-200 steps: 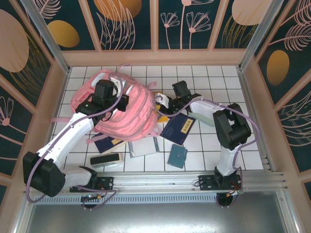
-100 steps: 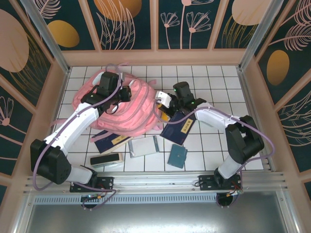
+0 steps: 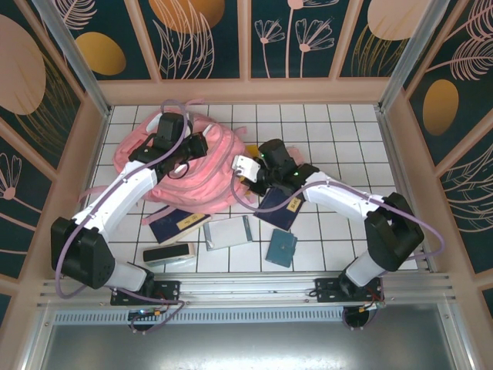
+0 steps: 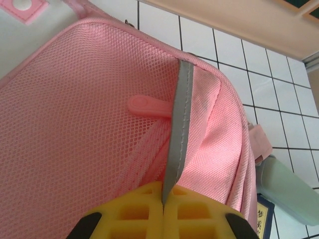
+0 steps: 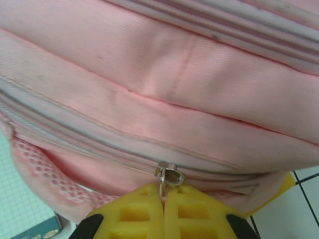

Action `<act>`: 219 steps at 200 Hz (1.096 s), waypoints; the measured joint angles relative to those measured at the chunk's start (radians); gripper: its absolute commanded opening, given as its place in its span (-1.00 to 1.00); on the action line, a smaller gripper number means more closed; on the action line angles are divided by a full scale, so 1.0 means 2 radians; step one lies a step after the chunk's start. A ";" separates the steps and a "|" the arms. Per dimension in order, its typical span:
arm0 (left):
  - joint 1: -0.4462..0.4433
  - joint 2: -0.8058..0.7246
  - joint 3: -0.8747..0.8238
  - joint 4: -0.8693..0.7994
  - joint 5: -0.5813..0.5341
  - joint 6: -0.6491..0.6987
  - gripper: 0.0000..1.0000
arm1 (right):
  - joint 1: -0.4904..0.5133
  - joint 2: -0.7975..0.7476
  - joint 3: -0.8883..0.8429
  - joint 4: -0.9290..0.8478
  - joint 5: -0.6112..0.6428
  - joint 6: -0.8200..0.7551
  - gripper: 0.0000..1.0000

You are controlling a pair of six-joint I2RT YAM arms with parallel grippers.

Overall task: Pack the student bag
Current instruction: Unzip the student bag at the middle-left of the table.

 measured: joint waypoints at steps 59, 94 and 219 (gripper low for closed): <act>0.002 0.000 0.000 0.020 0.002 -0.046 -1.00 | 0.036 0.000 0.014 -0.014 0.022 0.084 -1.00; 0.011 0.001 0.000 0.035 0.005 -0.087 -1.00 | 0.072 0.000 0.016 -0.003 0.043 0.142 -1.00; 0.041 0.022 0.009 0.059 0.036 -0.163 -1.00 | 0.135 0.044 0.067 0.017 0.123 0.213 -1.00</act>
